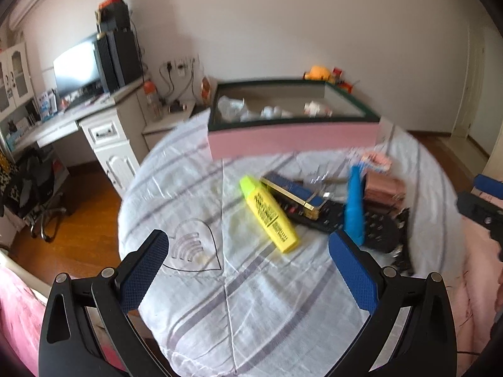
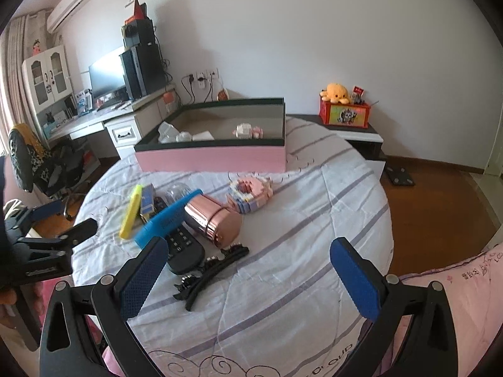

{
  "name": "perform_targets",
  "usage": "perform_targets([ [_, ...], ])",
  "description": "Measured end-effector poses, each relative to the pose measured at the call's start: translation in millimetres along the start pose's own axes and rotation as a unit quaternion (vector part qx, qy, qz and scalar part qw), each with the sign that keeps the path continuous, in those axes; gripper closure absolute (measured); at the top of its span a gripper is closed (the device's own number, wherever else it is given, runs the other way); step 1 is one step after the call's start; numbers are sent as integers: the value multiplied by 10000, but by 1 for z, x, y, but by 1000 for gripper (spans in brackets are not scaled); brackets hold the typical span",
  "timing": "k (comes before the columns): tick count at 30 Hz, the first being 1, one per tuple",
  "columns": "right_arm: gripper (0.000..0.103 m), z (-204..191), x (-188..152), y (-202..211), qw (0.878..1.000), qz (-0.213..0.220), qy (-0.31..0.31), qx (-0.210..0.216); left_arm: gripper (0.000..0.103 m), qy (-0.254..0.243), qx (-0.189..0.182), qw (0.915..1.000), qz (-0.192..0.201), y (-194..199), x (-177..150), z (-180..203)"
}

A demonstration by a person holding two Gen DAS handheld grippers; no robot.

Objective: Organize rigid objects
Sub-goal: 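Withdraw both tools from the box back over the bed, then grasp the yellow highlighter with the left tool while the right tool grasps the rose-gold cup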

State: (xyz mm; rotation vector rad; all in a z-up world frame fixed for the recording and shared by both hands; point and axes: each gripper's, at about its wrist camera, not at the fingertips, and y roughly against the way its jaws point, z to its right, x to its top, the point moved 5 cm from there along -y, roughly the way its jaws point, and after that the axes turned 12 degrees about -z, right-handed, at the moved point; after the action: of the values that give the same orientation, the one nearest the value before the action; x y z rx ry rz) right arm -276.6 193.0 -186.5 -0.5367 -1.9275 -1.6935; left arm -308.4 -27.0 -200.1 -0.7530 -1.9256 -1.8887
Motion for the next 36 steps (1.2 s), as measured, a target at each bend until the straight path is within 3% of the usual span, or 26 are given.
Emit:
perform_targets([
  [12, 0, 19, 0, -36, 9992, -352, -144, -73, 4, 88, -51, 9990, -430, -63, 15, 2],
  [16, 0, 21, 3, -44, 9990, -416, -164, -28, 5, 130, -289, 9981, -532, -75, 16, -3],
  [17, 0, 19, 4, -46, 9990, -419, -133, 63, 8, 155, -311, 9981, -511, -77, 16, -6],
  [20, 0, 10, 9, -54, 9988, -457, -10, 192, 37, 85, -214, 9985, -487, -80, 15, -12],
  [22, 0, 4, 12, -60, 9985, -479, 95, 260, 46, 35, -252, 9987, -435, -79, 14, -14],
  [24, 0, -4, 15, -68, 9979, -535, 214, 300, 62, -31, -231, 9988, -434, -76, 13, -15],
  [28, 0, -13, 22, -78, 9975, -534, 321, 343, 70, -150, -183, 9987, -444, -71, 8, -19],
  [32, 2, -16, 27, -85, 9971, -531, 220, 493, 71, -183, -170, 9987, -439, -66, 3, -22],
  [35, 18, -20, 29, -92, 9961, -630, 289, 542, 70, -151, -195, 9987, -440, -66, 2, -24],
  [36, 28, -22, 29, -93, 9955, -633, 293, 637, 69, -142, -187, 9988, -440, -66, 2, -25],
])
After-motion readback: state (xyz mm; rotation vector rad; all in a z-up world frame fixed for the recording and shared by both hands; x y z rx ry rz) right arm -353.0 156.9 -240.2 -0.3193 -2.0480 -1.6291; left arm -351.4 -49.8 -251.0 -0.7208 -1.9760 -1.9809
